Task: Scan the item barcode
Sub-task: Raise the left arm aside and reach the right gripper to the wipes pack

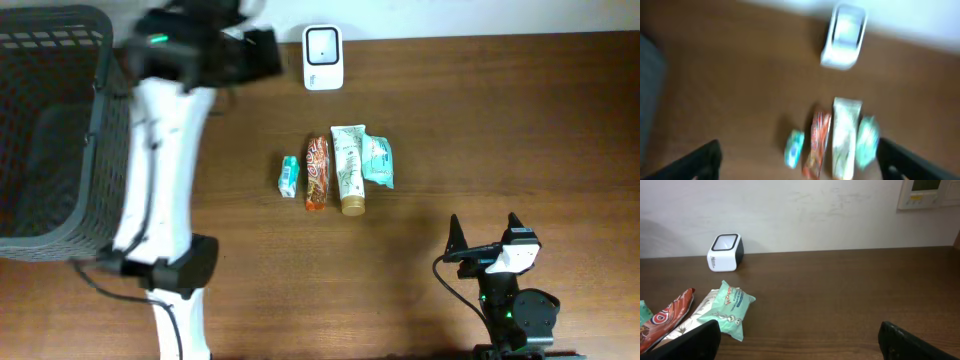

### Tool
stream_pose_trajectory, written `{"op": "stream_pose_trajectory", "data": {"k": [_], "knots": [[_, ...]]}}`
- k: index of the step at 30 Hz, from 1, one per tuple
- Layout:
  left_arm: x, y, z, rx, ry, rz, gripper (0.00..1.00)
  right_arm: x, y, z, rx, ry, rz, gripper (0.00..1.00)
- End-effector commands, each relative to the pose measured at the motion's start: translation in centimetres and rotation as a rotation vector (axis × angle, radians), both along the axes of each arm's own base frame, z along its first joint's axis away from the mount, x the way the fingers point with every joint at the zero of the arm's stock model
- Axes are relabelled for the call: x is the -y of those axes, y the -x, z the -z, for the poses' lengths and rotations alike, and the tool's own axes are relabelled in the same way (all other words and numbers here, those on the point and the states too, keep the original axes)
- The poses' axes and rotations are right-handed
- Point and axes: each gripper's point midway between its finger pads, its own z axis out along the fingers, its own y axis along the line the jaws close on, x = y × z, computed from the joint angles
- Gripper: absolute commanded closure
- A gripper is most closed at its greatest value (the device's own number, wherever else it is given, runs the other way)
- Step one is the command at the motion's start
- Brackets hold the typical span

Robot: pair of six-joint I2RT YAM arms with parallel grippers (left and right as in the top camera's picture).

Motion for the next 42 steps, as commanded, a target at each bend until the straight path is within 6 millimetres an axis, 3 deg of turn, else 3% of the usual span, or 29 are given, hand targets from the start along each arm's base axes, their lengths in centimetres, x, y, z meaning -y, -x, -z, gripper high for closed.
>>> {"op": "stream_pose_trajectory", "data": {"k": [1, 4, 6, 15, 17, 18, 19, 21, 24, 27, 28, 30, 31, 32, 33, 36, 38, 42], "knots": [[-5.9, 3.1, -8.4, 0.225, 0.039, -0.114, 0.01, -0.4, 0.0, 0.2, -0.002, -0.005, -0.018, 0.01], [-10.1, 4.9, -10.8, 0.292, 0.012, -0.184, 0.01, -0.4, 0.0, 0.2, -0.002, -0.005, -0.018, 0.01], [-11.5, 5.1, -11.0, 0.299, -0.029, -0.183, 0.01, -0.3, 0.0, 0.2, -0.002, -0.005, -0.018, 0.01], [-11.7, 5.0, -10.9, 0.292, -0.029, -0.189, 0.01, -0.4, 0.0, -0.5, 0.027, -0.005, -0.023, 0.01], [-11.7, 5.0, -10.9, 0.292, -0.029, -0.189, 0.01, -4.6, 0.7, -3.7, 0.153, -0.041, -0.272, 0.01], [-11.7, 5.0, -10.9, 0.292, -0.029, -0.189, 0.01, -6.5, 1.5, -4.7, 0.19, -0.04, -0.39, 0.01], [-11.7, 5.0, -10.9, 0.292, -0.029, -0.189, 0.01, -8.2, 2.8, -6.9, 0.289, -0.006, -0.499, 0.01], [-11.7, 5.0, -10.9, 0.292, -0.029, -0.189, 0.01, -9.2, 4.4, -10.0, 0.439, 0.05, -0.564, 0.01], [-11.7, 5.0, -10.9, 0.292, -0.029, -0.189, 0.01, -7.7, 8.4, -17.8, 0.816, 0.132, -0.455, 0.01], [-11.7, 5.0, -10.9, 0.292, -0.029, -0.189, 0.01, -5.0, 10.0, -23.6, 0.908, 0.098, -0.282, 0.01], [-11.7, 5.0, -10.9, 0.292, -0.029, -0.189, 0.01, -4.9, 9.4, -25.8, 0.854, 0.157, -0.251, 0.01], [-11.7, 5.0, -10.9, 0.292, -0.029, -0.189, 0.01, -4.9, 6.9, -27.3, 0.689, 0.234, -0.235, 0.01], [-11.7, 5.0, -10.9, 0.292, -0.029, -0.189, 0.01, -5.0, 4.0, -27.8, 0.499, 0.285, -0.25, 0.01], [-11.7, 5.0, -10.9, 0.292, -0.029, -0.189, 0.01, -5.0, 2.3, -27.7, 0.389, 0.292, -0.262, 0.01], [-11.7, 5.0, -10.9, 0.292, -0.029, -0.189, 0.01, -4.9, -0.5, -27.2, 0.204, 0.293, -0.285, 0.01], [-11.7, 5.0, -10.9, 0.292, -0.029, -0.189, 0.01, -4.8, -6.1, -24.4, -0.195, 0.221, -0.34, 0.01], [-11.7, 5.0, -10.9, 0.292, -0.029, -0.189, 0.01, -5.9, -8.6, -22.3, -0.394, 0.149, -0.434, 0.01], [-11.7, 5.0, -10.9, 0.292, -0.029, -0.189, 0.01, -12.6, -11.7, -18.0, -0.635, -0.257, -0.886, 0.02]]}}
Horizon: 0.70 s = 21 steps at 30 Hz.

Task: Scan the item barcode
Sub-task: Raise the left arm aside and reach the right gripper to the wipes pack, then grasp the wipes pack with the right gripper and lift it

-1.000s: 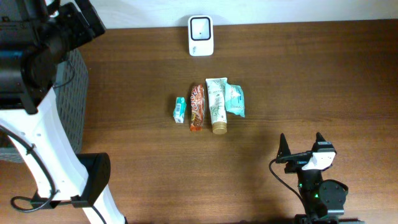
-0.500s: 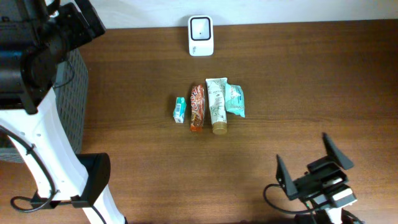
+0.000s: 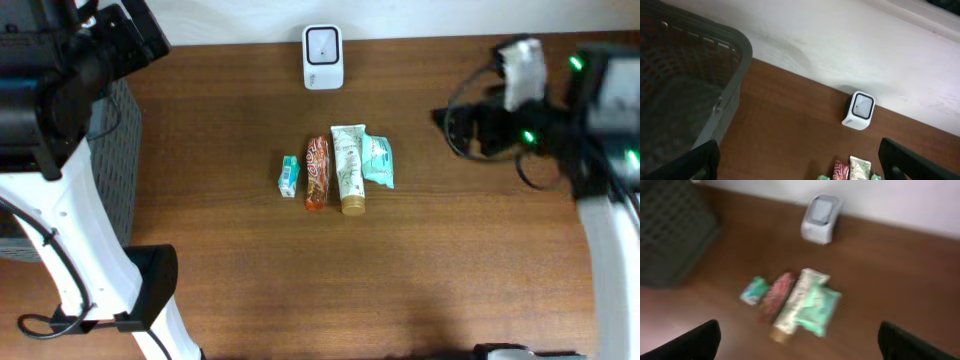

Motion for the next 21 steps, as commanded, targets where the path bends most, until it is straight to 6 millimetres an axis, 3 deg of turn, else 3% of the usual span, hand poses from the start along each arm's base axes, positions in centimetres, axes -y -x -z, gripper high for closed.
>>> {"op": "stream_pose_trajectory", "data": {"k": [1, 3, 4, 6, 7, 9, 12, 14, 18, 21], "knots": [[-0.1, 0.1, -0.1, 0.001, -0.013, 0.008, 0.01, -5.5, -0.9, 1.7, -0.194, -0.36, -0.272, 0.02], [-0.1, 0.1, -0.1, 0.001, -0.014, 0.007, 0.01, -6.2, -2.1, 4.0, -0.272, -0.426, -0.304, 0.02], [-0.1, 0.1, -0.1, 0.001, -0.013, 0.008, 0.01, -6.2, -3.4, 7.0, -0.338, -0.388, -0.269, 0.02], [-0.1, 0.1, -0.1, 0.001, -0.014, 0.007, 0.01, -4.4, -5.2, 12.8, -0.484, -0.196, -0.033, 0.02], [-0.1, 0.1, -0.1, 0.001, -0.013, 0.008, 0.01, -2.3, -6.1, 16.1, -0.56, -0.06, 0.181, 0.02], [-0.1, 0.1, -0.1, 0.001, -0.013, 0.008, 0.01, -1.6, -6.7, 18.6, -0.583, 0.047, 0.257, 0.02], [-0.1, 0.1, -0.1, 0.001, -0.013, 0.008, 0.01, -1.1, -7.9, 21.5, -0.616, 0.063, 0.273, 0.01], [-0.1, 0.1, -0.1, 0.001, -0.014, 0.007, 0.01, 0.7, -8.4, 24.8, -0.681, 0.062, 0.293, 0.17], [-0.1, 0.1, -0.1, 0.001, -0.013, 0.008, 0.01, -3.0, -7.5, 28.5, -0.765, -0.136, 0.008, 0.27], [-0.1, 0.1, -0.1, 0.001, -0.013, 0.008, 0.01, -4.3, -7.4, 30.3, -0.795, -0.176, -0.027, 0.47]]}}
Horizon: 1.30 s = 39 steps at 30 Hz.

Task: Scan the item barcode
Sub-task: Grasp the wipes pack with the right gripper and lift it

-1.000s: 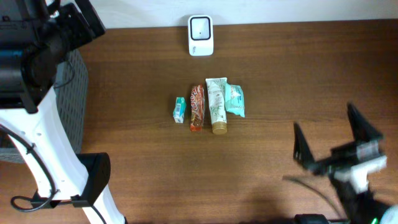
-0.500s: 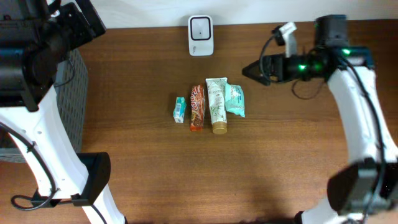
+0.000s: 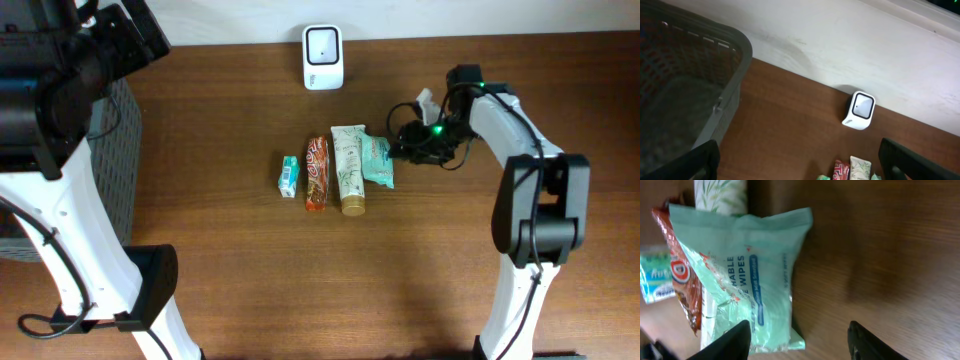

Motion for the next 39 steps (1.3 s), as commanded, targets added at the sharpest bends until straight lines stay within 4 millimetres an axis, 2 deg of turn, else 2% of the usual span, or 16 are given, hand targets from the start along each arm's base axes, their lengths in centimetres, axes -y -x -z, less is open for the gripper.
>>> {"op": "stream_pose_trajectory", "data": {"k": [1, 4, 7, 9, 12, 15, 18, 21, 23, 25, 28, 29, 31, 33, 37, 39], "knots": [[-0.1, 0.1, -0.1, 0.002, -0.013, 0.008, 0.01, -2.7, -0.2, 0.1, 0.024, -0.103, -0.07, 0.47], [-0.1, 0.1, -0.1, 0.002, -0.013, 0.007, 0.01, -4.0, 0.2, 1.6, 0.004, -0.103, -0.097, 0.47], [-0.1, 0.1, -0.1, 0.002, -0.013, 0.007, 0.01, -5.9, 0.6, 2.2, 0.002, -0.106, -0.137, 0.8], [-0.1, 0.1, -0.1, 0.002, -0.013, 0.007, 0.01, -6.5, 0.2, 1.0, -0.008, -0.092, -0.118, 0.96], [-0.1, 0.1, -0.1, 0.002, -0.013, 0.008, 0.01, -7.4, -0.6, -1.8, -0.015, -0.011, -0.104, 0.96], [-0.1, 0.1, -0.1, 0.002, -0.013, 0.007, 0.01, -10.4, 0.0, -1.3, -0.03, 0.151, -0.067, 0.96], [-0.1, 0.1, -0.1, 0.002, -0.013, 0.008, 0.01, -9.9, -0.3, -1.1, 0.002, 0.381, 0.035, 0.96], [-0.1, 0.1, -0.1, 0.002, -0.013, 0.007, 0.01, -5.2, -1.2, -4.1, 0.045, 0.641, 0.115, 0.96], [-0.1, 0.1, -0.1, 0.002, -0.013, 0.007, 0.01, -3.1, -1.5, -5.4, 0.081, 0.77, 0.129, 0.96], [-0.1, 0.1, -0.1, 0.002, -0.013, 0.008, 0.01, -2.8, -0.8, -4.9, 0.066, 0.813, 0.112, 0.96], [-0.1, 0.1, -0.1, 0.002, -0.013, 0.008, 0.01, -3.4, 0.5, -2.1, 0.036, 0.834, 0.101, 0.96], [-0.1, 0.1, -0.1, 0.002, -0.013, 0.007, 0.01, -3.6, 0.9, -1.4, 0.032, 0.838, 0.091, 0.85], [-0.1, 0.1, -0.1, 0.002, -0.013, 0.007, 0.01, -4.3, 1.4, -1.0, 0.022, 0.827, 0.073, 0.51], [-0.1, 0.1, -0.1, 0.002, -0.013, 0.008, 0.01, -4.7, 1.4, -1.5, 0.017, 0.806, 0.07, 0.29], [-0.1, 0.1, -0.1, 0.002, -0.013, 0.007, 0.01, -4.2, 0.2, -4.2, 0.039, 0.784, 0.093, 0.04], [-0.1, 0.1, -0.1, 0.002, -0.013, 0.008, 0.01, -4.7, -0.4, -5.4, 0.024, 0.65, 0.052, 0.01]]}}
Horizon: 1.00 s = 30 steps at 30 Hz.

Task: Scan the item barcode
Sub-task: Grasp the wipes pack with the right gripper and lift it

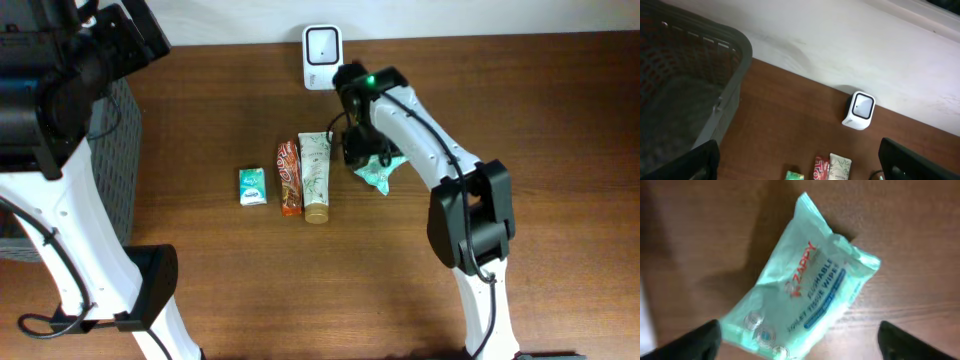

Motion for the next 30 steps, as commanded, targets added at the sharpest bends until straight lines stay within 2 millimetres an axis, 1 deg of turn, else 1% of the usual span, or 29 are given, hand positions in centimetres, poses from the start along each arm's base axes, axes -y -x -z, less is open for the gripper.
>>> {"op": "stream_pose_trajectory", "data": {"k": [1, 2, 3, 4, 5, 7, 8, 9, 12, 15, 17, 18, 19, 20, 22, 23, 24, 25, 26, 27, 28, 29, 30], "knots": [[-0.1, 0.1, -0.1, 0.002, -0.013, 0.007, 0.01, -0.3, -1.5, -2.2, -0.012, -0.23, -0.006, 0.01], [-0.1, 0.1, -0.1, 0.002, -0.013, 0.007, 0.01, -0.4, -1.3, -2.2, -0.041, -0.308, 0.001, 0.01], [-0.1, 0.1, -0.1, 0.002, -0.013, 0.007, 0.01, -0.7, -0.9, -2.5, -0.091, -0.442, -0.008, 0.01], [-0.1, 0.1, -0.1, 0.002, -0.013, 0.007, 0.01, -0.5, -0.4, -3.0, -0.13, -0.548, -0.014, 0.01], [-0.1, 0.1, -0.1, 0.002, -0.013, 0.007, 0.01, 0.2, 0.1, -3.4, -0.161, -0.607, -0.001, 0.01], [-0.1, 0.1, -0.1, 0.002, -0.013, 0.007, 0.01, 2.5, 0.8, -3.6, -0.208, -0.621, 0.069, 0.01], [-0.1, 0.1, -0.1, 0.002, -0.013, 0.007, 0.01, 3.2, 1.1, -3.7, -0.222, -0.624, 0.093, 0.0], [-0.1, 0.1, -0.1, 0.002, -0.013, 0.007, 0.01, 3.4, 1.2, -3.5, -0.229, -0.623, 0.1, 0.08], [-0.1, 0.1, -0.1, 0.002, -0.013, 0.007, 0.01, 3.1, 2.0, -2.3, -0.264, -0.616, 0.12, 0.09], [-0.1, 0.1, -0.1, 0.002, -0.013, 0.007, 0.01, 3.0, 2.4, 0.6, -0.288, -0.601, 0.237, 0.23], [-0.1, 0.1, -0.1, 0.002, -0.013, 0.007, 0.01, 3.2, 2.3, 2.3, -0.285, -0.604, 0.324, 0.38], [-0.1, 0.1, -0.1, 0.002, -0.013, 0.007, 0.01, 2.8, 2.0, 2.9, -0.273, -0.634, 0.317, 0.4], [-0.1, 0.1, -0.1, 0.002, -0.013, 0.007, 0.01, 1.9, 1.8, 3.5, -0.265, -0.691, 0.31, 0.43], [-0.1, 0.1, -0.1, 0.002, -0.013, 0.007, 0.01, 1.4, 1.6, 4.1, -0.255, -0.714, 0.302, 0.46], [-0.1, 0.1, -0.1, 0.002, -0.013, 0.007, 0.01, 1.0, 1.4, 4.6, -0.237, -0.723, 0.284, 0.64], [-0.1, 0.1, -0.1, 0.002, -0.013, 0.007, 0.01, 0.7, 1.1, 4.6, -0.226, -0.724, 0.275, 0.69], [-0.1, 0.1, -0.1, 0.002, -0.013, 0.007, 0.01, 0.5, 0.4, 3.9, -0.202, -0.729, 0.26, 0.78], [-0.1, 0.1, -0.1, 0.002, -0.013, 0.007, 0.01, 0.4, -0.5, 3.0, -0.172, -0.733, 0.246, 0.96], [-0.1, 0.1, -0.1, 0.002, -0.013, 0.007, 0.01, 0.2, -1.9, 1.2, -0.121, -0.744, 0.203, 0.96], [-0.1, 0.1, -0.1, 0.002, -0.013, 0.007, 0.01, 0.1, -2.6, 0.3, -0.096, -0.746, 0.183, 0.96], [-0.1, 0.1, -0.1, 0.002, -0.013, 0.007, 0.01, -0.4, -3.9, -1.5, -0.038, -0.753, 0.139, 0.96], [-0.1, 0.1, -0.1, 0.002, -0.013, 0.007, 0.01, -1.5, -5.4, -3.4, 0.035, -0.76, 0.067, 0.96], [-0.1, 0.1, -0.1, 0.002, -0.013, 0.007, 0.01, -2.0, -6.3, -4.1, 0.082, -0.751, 0.038, 0.96]]}}
